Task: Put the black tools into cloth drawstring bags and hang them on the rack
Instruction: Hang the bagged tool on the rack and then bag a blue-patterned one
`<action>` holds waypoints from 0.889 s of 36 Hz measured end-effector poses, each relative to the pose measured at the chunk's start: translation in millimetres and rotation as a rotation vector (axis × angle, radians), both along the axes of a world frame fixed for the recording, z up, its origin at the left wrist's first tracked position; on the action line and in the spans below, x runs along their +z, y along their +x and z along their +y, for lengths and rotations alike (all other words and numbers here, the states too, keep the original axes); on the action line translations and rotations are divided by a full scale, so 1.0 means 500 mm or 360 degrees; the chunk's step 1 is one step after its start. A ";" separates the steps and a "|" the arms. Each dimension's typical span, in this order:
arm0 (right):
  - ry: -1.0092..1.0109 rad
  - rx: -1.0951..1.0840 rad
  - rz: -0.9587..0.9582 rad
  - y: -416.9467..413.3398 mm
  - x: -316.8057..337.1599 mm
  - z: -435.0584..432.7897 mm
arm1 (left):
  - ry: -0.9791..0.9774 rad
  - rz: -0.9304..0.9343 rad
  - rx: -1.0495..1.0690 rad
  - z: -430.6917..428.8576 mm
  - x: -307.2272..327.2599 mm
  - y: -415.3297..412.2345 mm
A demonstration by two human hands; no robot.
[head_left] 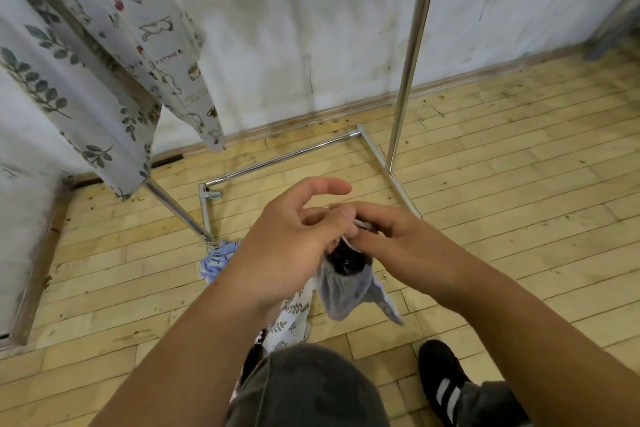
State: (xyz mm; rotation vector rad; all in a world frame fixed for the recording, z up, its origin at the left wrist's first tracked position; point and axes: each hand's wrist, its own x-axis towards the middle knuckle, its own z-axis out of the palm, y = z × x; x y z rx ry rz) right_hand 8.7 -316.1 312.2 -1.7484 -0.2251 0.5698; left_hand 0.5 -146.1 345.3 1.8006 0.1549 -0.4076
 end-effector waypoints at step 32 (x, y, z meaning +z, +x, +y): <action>0.0146 -0.0669 -0.1162 0.282 0.677 0.259 | 0.1102 -0.1735 0.0336 0.209 0.725 0.245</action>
